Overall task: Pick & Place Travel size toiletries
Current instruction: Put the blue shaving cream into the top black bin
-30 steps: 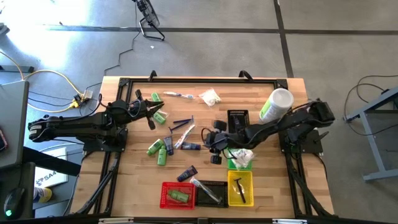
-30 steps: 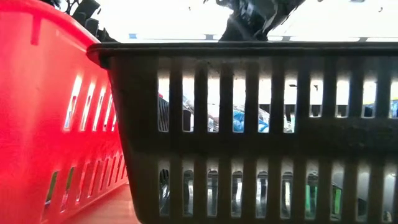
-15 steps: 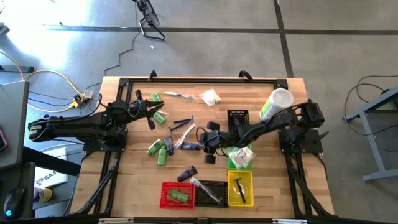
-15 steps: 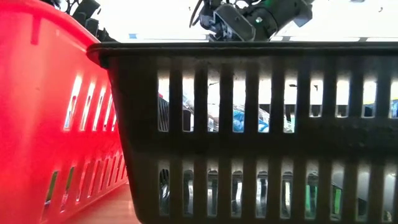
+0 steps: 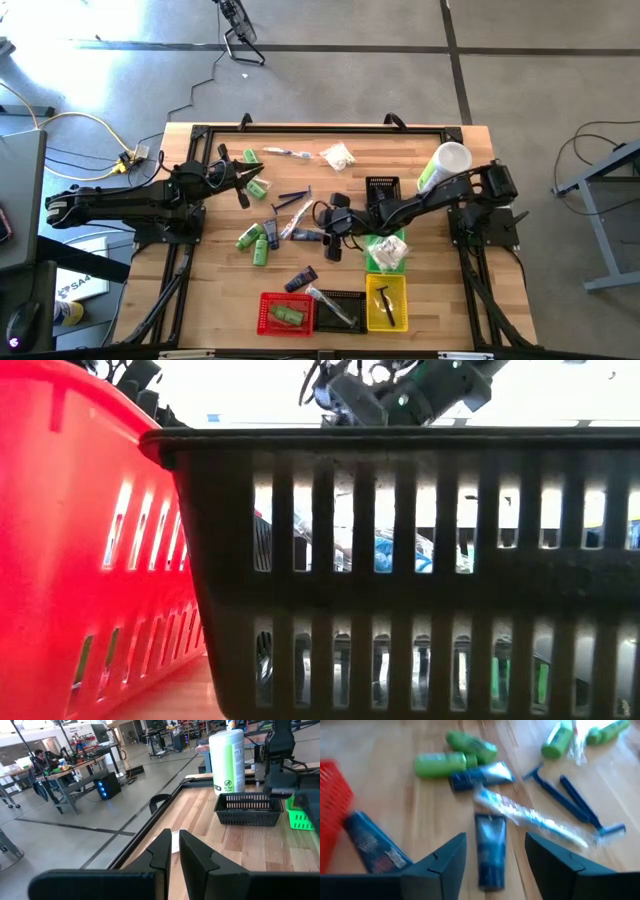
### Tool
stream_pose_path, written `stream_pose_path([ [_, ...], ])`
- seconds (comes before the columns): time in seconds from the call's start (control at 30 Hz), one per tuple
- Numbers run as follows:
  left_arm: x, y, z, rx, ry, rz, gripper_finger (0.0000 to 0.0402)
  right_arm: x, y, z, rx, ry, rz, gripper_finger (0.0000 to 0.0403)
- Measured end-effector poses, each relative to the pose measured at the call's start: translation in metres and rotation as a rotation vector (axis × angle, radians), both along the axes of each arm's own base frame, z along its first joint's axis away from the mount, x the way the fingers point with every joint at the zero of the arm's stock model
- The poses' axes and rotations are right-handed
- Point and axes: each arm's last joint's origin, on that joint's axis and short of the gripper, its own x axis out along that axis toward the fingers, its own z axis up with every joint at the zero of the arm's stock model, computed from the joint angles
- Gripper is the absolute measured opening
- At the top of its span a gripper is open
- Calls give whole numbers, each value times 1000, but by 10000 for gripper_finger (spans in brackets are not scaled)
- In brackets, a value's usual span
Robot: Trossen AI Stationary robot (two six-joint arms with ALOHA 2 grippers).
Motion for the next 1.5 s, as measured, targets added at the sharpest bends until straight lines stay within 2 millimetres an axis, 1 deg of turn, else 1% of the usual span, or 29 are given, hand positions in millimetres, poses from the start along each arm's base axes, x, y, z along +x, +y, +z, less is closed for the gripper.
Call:
stream_pose_path([
  [0.13,0,0,0,-5,-2,0,30,7,1,-13,2,-6,0,212],
  [0.3,0,0,0,-20,-6,0,30,12,2,-27,5,-7,2,209],
  [0.47,0,0,-1,-21,-5,0,30,14,-1,-29,54,-14,-10,205],
  [0.8,0,0,-1,-22,-5,0,30,14,-2,-31,79,-1,-31,205],
  [1.03,0,0,-1,-22,-4,0,30,10,-3,-35,67,61,-42,205],
  [1.23,0,0,-1,-23,-4,0,30,10,-3,-36,67,59,-43,204],
  [1.3,0,0,-1,-23,-5,0,30,12,-3,-41,65,67,-43,204],
  [1.43,0,0,-1,-24,-2,0,30,14,-3,-61,58,111,-44,204],
  [1.5,0,0,-2,-26,3,0,30,14,-3,-64,53,118,-47,204],
])
